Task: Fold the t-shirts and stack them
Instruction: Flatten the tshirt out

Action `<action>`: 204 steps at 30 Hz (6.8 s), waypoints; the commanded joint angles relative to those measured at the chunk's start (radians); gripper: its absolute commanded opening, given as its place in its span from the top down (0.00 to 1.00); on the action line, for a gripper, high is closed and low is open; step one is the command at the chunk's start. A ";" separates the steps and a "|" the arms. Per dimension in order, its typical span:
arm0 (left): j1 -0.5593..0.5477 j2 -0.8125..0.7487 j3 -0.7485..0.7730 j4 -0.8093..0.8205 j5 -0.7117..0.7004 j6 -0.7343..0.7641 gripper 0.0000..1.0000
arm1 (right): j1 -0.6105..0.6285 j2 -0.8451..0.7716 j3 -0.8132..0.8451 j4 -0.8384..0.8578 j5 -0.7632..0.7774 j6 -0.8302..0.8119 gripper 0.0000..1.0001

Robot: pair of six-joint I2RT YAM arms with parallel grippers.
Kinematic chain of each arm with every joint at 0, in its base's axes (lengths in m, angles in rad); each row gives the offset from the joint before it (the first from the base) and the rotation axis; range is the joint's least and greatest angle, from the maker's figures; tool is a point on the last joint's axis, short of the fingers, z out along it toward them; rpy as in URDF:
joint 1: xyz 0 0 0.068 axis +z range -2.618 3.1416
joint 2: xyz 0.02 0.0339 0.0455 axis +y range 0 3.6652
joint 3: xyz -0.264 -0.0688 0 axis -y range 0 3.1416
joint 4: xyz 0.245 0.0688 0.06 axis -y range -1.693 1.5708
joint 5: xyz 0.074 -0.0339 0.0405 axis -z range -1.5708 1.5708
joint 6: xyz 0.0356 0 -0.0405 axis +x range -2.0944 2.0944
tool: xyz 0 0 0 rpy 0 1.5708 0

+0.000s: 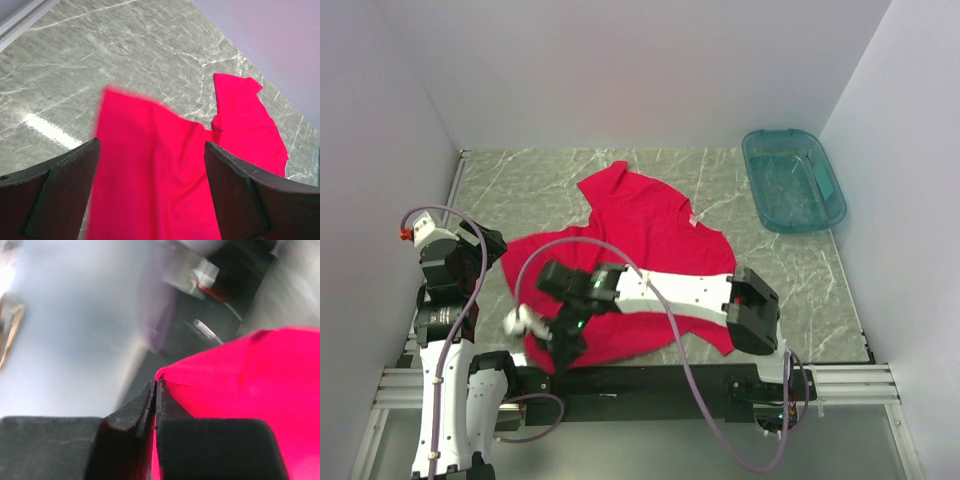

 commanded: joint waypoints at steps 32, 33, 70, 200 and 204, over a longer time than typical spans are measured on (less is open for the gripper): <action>-0.272 1.099 0.288 -0.088 -0.056 -0.303 0.26 | -0.817 -0.433 -0.368 0.295 0.176 0.093 0.00; -0.272 1.129 0.301 -0.087 -0.061 -0.300 0.28 | -0.828 -0.435 -0.375 0.300 0.170 0.097 0.00; -0.132 0.889 0.477 0.059 0.108 -0.013 0.19 | -0.989 0.387 0.377 0.050 0.722 0.522 0.11; 0.012 1.893 1.416 0.003 0.266 0.720 0.90 | -1.253 -0.415 -0.339 0.184 -0.401 0.048 0.01; 0.014 1.866 1.407 0.017 0.252 0.713 1.00 | -1.253 -0.395 -0.326 0.142 -0.372 0.011 0.01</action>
